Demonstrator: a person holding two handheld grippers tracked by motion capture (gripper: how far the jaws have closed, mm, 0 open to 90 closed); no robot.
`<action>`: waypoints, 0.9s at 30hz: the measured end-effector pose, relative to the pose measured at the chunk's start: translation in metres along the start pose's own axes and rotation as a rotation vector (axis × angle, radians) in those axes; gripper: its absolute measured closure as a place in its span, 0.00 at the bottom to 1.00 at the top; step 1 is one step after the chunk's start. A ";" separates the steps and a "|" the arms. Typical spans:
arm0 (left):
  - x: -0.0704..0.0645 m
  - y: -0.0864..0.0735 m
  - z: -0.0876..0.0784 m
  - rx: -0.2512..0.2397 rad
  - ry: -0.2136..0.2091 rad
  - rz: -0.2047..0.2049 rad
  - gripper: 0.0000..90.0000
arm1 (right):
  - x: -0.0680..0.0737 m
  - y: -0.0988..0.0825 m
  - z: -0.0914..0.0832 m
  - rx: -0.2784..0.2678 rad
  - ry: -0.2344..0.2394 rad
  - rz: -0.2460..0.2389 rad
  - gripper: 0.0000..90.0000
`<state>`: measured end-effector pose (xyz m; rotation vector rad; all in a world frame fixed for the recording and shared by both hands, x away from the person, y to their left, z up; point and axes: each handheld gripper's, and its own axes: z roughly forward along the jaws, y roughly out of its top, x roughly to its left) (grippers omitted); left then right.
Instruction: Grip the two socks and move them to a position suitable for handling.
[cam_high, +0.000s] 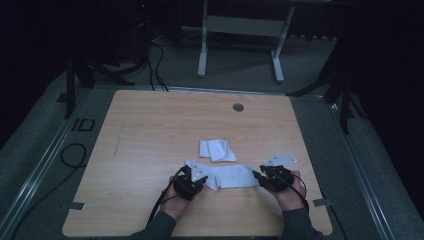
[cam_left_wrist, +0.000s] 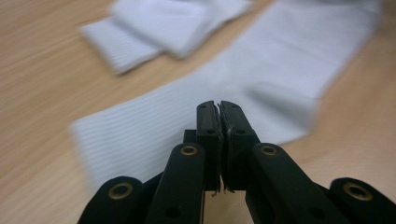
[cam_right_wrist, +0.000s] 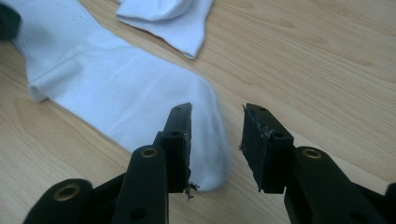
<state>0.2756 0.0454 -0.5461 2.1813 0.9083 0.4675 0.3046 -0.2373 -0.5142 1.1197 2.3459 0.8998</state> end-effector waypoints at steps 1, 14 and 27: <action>-0.005 0.001 0.002 0.004 -0.017 0.012 0.97 | 0.001 0.000 0.001 -0.003 0.003 -0.003 0.69; -0.013 -0.002 0.017 0.040 -0.075 0.053 0.99 | 0.007 -0.005 0.020 0.013 0.060 -0.012 0.78; 0.001 -0.012 0.000 0.097 -0.099 0.084 0.99 | 0.009 -0.011 0.037 0.082 0.081 -0.010 0.80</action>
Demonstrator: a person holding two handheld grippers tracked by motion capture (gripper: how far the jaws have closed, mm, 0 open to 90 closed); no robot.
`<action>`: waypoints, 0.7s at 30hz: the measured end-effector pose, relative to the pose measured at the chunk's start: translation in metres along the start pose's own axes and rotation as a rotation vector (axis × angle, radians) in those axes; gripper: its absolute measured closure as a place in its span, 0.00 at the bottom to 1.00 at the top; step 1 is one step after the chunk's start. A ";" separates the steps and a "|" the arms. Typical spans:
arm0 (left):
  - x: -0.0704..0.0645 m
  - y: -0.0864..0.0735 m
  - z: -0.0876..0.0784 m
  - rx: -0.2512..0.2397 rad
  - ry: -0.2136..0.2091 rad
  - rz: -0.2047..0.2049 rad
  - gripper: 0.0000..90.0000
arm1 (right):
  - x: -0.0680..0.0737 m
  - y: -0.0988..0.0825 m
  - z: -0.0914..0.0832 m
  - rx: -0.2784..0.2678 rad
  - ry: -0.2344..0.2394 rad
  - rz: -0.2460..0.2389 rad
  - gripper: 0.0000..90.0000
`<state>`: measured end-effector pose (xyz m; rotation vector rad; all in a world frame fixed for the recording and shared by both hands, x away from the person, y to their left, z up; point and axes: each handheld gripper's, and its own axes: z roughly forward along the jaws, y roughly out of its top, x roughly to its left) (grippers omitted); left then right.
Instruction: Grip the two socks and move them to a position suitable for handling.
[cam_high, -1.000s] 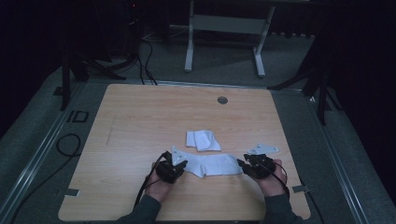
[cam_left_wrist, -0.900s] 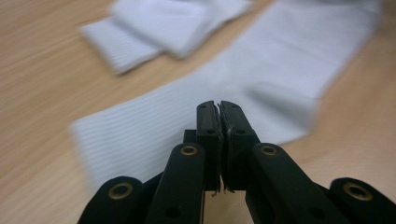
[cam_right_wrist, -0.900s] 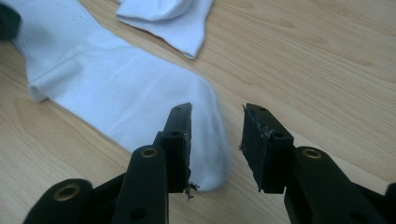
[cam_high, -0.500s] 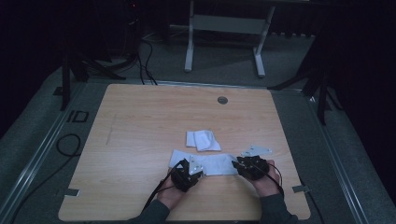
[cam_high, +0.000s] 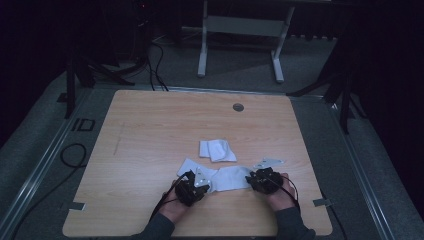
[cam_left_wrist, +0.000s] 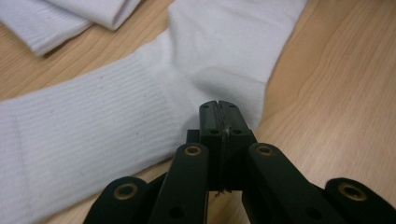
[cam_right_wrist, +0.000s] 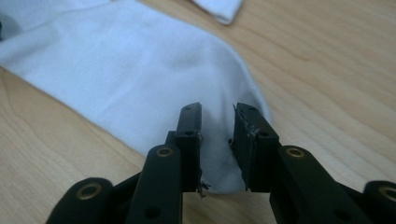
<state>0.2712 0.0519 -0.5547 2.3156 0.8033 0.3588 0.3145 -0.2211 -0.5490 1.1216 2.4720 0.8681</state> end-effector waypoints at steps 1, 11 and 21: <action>0.001 -0.001 -0.001 0.004 0.003 -0.002 0.99 | 0.001 0.000 0.001 -0.001 0.001 -0.002 0.80; 0.015 -0.007 -0.010 0.038 0.030 -0.049 0.99 | 0.016 0.003 0.002 0.020 0.044 -0.044 0.80; 0.016 -0.004 -0.018 -0.001 0.024 -0.051 0.88 | 0.020 0.007 -0.003 -0.004 0.076 -0.047 0.72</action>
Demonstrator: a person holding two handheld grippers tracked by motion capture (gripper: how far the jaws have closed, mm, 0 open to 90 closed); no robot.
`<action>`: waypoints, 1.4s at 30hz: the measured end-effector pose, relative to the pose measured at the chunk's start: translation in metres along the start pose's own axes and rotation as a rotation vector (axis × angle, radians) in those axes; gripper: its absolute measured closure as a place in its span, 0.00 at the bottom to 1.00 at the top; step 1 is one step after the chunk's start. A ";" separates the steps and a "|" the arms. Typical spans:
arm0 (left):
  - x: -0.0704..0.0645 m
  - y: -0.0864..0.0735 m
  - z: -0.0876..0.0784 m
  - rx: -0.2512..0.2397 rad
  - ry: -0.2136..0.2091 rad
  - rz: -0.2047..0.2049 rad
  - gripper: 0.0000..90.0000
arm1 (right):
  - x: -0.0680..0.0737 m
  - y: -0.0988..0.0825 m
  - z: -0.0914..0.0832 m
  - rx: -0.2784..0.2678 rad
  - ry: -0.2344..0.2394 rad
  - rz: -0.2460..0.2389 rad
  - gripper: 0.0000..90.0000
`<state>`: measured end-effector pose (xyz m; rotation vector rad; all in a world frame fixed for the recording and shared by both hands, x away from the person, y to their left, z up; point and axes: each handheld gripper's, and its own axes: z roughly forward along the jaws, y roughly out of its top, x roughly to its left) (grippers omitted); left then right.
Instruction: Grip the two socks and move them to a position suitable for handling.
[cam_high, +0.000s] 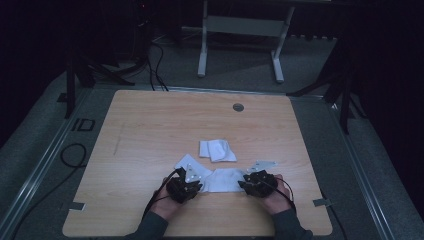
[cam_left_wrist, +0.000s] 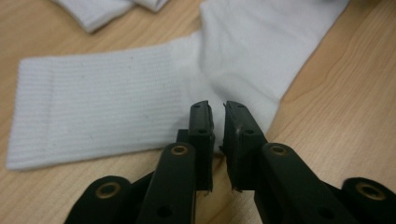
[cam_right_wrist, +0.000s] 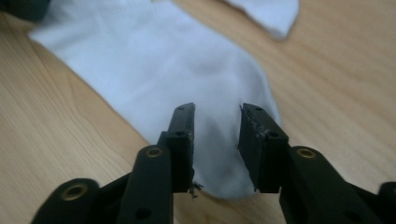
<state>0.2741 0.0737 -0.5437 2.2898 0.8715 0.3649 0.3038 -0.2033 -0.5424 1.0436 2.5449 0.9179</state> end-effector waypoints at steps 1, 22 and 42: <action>0.001 0.000 -0.002 -0.008 0.002 -0.003 0.88 | 0.001 0.002 -0.002 -0.015 -0.001 -0.005 0.71; 0.059 -0.021 -0.026 -0.043 0.156 -0.165 0.82 | -0.024 0.082 0.016 -0.100 -0.076 -0.014 0.64; 0.085 -0.032 -0.019 -0.057 0.227 -0.251 0.80 | -0.054 0.115 0.077 0.033 -0.026 0.145 0.85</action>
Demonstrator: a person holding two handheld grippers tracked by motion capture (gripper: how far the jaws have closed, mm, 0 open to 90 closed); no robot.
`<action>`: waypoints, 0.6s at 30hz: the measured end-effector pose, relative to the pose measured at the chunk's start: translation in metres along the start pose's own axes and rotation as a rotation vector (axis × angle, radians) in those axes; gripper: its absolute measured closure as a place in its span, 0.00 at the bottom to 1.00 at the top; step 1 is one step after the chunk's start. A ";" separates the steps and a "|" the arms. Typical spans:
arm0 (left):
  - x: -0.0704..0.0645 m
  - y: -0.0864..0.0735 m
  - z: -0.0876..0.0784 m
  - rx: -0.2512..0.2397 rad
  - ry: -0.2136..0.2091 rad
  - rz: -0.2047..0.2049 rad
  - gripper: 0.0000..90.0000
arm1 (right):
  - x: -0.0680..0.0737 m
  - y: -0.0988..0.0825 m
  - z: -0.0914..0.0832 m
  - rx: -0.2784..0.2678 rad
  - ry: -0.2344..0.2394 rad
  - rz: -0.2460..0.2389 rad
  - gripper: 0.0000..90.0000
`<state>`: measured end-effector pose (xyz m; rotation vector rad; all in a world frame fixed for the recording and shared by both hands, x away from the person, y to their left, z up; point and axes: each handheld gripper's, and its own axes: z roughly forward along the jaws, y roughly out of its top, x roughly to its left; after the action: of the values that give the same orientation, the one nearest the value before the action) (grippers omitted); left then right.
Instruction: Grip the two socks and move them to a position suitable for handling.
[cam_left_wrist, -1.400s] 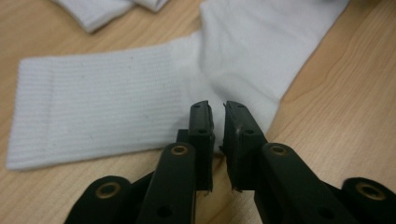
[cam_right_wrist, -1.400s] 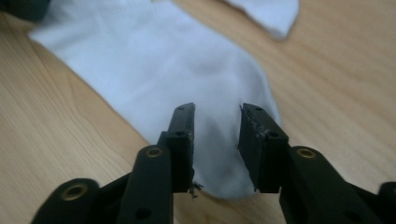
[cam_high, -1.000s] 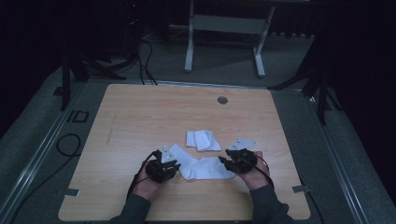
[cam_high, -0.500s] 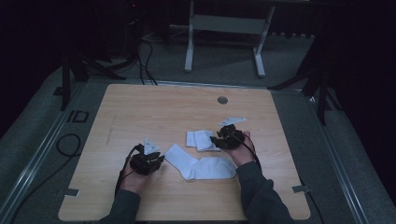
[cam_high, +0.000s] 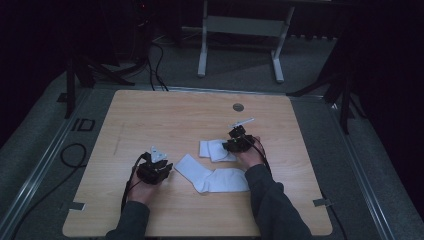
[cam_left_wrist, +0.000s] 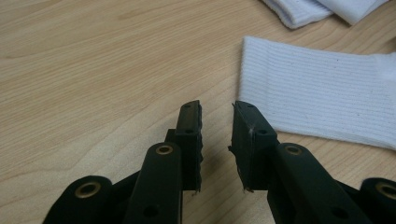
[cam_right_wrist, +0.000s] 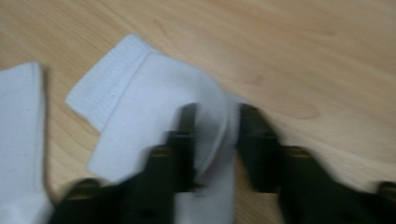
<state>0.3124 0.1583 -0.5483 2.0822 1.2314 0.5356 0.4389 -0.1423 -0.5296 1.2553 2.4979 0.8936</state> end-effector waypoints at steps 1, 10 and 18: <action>0.000 0.000 0.001 0.000 -0.001 0.002 0.80 | 0.000 -0.001 0.001 0.001 0.017 0.009 0.93; -0.001 0.001 0.003 0.001 0.001 0.003 0.80 | 0.009 0.008 -0.031 -0.094 0.029 -0.021 0.98; -0.002 0.002 0.005 0.008 -0.003 0.009 0.80 | 0.009 0.016 -0.060 -0.166 0.044 -0.021 0.98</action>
<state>0.3156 0.1541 -0.5505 2.0958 1.2249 0.5319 0.4183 -0.1536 -0.4714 1.1657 2.4068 1.1095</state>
